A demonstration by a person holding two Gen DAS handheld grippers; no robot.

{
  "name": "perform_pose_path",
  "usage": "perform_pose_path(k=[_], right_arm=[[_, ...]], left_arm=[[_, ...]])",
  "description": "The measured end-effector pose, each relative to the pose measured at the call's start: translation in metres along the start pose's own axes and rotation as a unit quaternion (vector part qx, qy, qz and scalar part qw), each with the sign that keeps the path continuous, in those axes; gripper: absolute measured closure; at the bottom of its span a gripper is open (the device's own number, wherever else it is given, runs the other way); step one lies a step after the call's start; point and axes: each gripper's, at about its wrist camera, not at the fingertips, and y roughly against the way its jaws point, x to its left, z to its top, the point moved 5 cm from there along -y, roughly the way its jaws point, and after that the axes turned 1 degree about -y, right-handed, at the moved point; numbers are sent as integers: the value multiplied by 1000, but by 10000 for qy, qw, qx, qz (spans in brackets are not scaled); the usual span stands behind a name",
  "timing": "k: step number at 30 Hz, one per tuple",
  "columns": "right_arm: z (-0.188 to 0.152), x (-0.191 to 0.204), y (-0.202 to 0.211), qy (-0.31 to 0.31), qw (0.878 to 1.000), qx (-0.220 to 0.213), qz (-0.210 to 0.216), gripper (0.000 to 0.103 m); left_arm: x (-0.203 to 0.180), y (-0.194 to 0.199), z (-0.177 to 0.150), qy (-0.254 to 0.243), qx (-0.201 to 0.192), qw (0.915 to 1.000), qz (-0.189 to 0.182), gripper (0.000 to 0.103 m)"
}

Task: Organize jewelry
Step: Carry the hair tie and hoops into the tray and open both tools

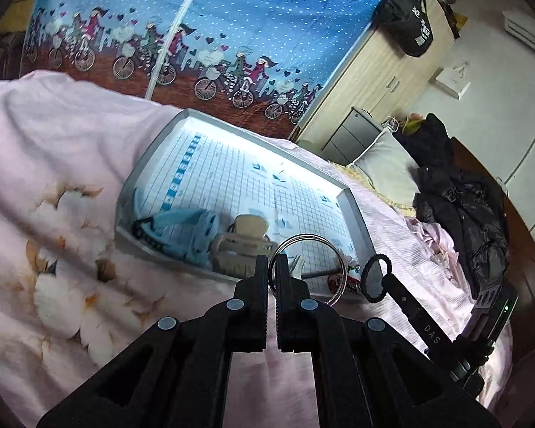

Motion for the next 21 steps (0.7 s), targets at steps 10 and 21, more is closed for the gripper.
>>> perform_pose_path(k=[10, 21], right_arm=[[0, -31, -11, -198, 9993, 135, -282, 97], [-7, -29, -33, 3, 9982, 389, -454, 97]], left_arm=[[-31, -78, -25, -937, 522, 9938, 297, 101], [-31, -115, -37, -1419, 845, 9824, 869, 101]])
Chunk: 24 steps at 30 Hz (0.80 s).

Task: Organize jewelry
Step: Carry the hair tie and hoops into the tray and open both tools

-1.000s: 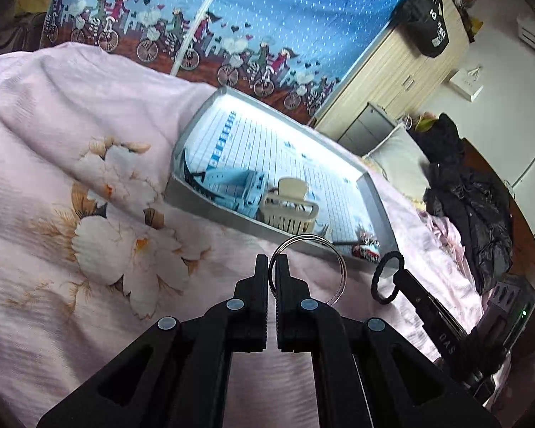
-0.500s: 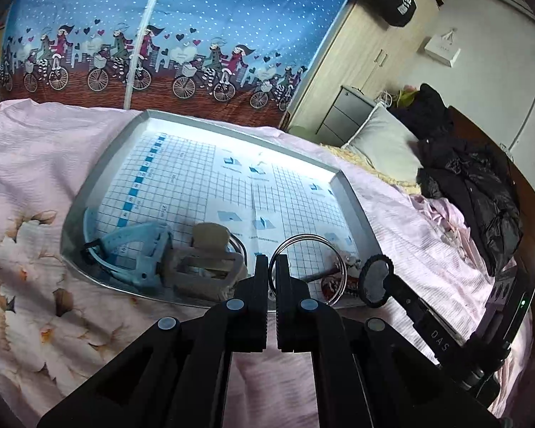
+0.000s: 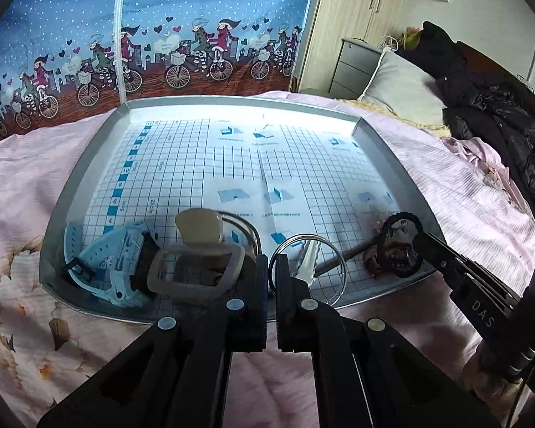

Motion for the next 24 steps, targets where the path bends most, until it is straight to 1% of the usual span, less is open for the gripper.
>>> perform_pose_path(k=[7, 10, 13, 15, 18, 21, 23, 24], right_arm=[[-1, 1, 1, 38, 10000, -2, -16, 96], [-1, 0, 3, 19, 10000, -7, -21, 95], [1, -1, 9, 0, 9999, -121, 13, 95], [3, -1, 13, -14, 9998, -202, 29, 95], [5, -1, 20, -15, 9995, -303, 40, 95], [6, 0, 26, 29, 9993, -383, 14, 94], [7, 0, 29, 74, 9991, -411, 15, 94], [8, 1, 31, 109, 9990, -442, 5, 94]], left_arm=[[-2, -5, -3, -108, -29, 9999, -19, 101], [-2, -5, -3, 7, 1, 9999, -133, 101], [3, -4, 0, 194, 93, 9995, -251, 101], [6, -2, 2, 282, 133, 9992, -239, 101], [7, 6, 6, 350, 68, 9991, -224, 98], [6, 16, 10, 383, -88, 9989, -258, 86], [4, 24, 13, 389, -188, 9985, -328, 66], [2, 29, 14, 396, -285, 9981, -379, 61]])
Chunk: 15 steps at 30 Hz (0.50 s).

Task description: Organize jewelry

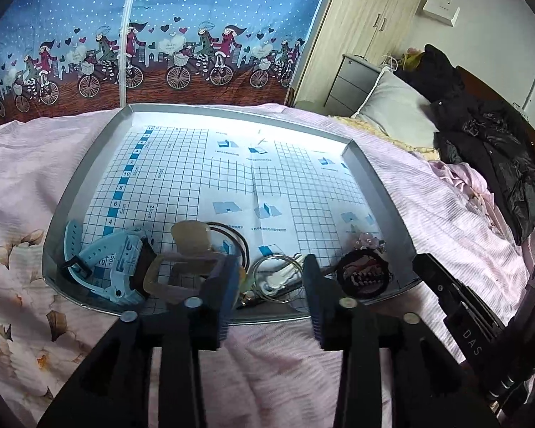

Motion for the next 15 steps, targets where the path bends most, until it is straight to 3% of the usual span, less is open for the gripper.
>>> perform_pose_path(k=[2, 4, 5, 10, 15], right_arm=[[2, 1, 6, 37, 10000, -87, -4, 86], [3, 0, 14, 26, 9998, -212, -10, 72], [5, 0, 18, 14, 9996, -269, -5, 69], [20, 5, 50, 125, 9975, -701, 44, 34], [34, 24, 86, 545, 9913, -1183, 186, 12]], left_arm=[[-5, 12, 3, -34, -238, 9997, -17, 27], [-11, 28, 7, -100, -581, 9982, 95, 11], [-13, 37, 8, -116, -756, 9970, 114, 9], [-22, 80, 12, -212, -1394, 9897, 256, 2], [-28, 125, 12, -513, -2006, 9768, 546, 2]])
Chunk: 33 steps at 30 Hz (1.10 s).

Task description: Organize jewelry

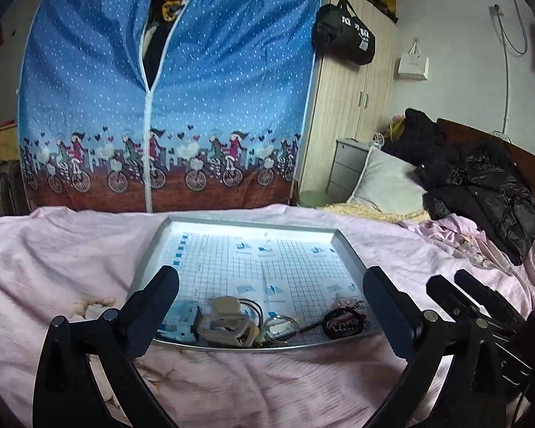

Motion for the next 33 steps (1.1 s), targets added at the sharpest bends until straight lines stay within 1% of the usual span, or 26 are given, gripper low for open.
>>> perform_pose_path(k=[1, 3, 5, 9, 13, 15, 20, 25, 28, 33], right_arm=[[3, 3, 6, 69, 9999, -81, 19, 6], [6, 10, 17, 128, 9996, -186, 141, 2], [10, 16, 26, 160, 9993, -226, 233, 0], [18, 23, 46, 171, 9986, -382, 318, 0], [24, 28, 65, 229, 9976, -547, 356, 0], [26, 30, 73, 234, 9971, -608, 394, 0], [27, 40, 89, 391, 9958, -690, 454, 0], [21, 44, 111, 370, 9951, -767, 493, 0], [15, 46, 124, 372, 9949, -796, 486, 0], [8, 53, 144, 354, 9946, -800, 552, 0]], left_arm=[[2, 7, 2, 21, -96, 9999, 51, 2], [4, 20, 7, 133, -237, 9996, 96, 2], [6, 33, 8, 192, -342, 9992, 117, 2], [5, 61, 5, 121, -480, 9986, 209, 2], [6, 88, -1, 229, -633, 9973, 299, 2], [3, 99, -5, 226, -639, 9971, 339, 2], [-2, 127, -13, 144, -738, 9961, 454, 2], [0, 156, -19, 162, -896, 9941, 584, 2], [4, 171, -26, 217, -895, 9937, 632, 2], [11, 194, -46, 374, -763, 9944, 630, 2]])
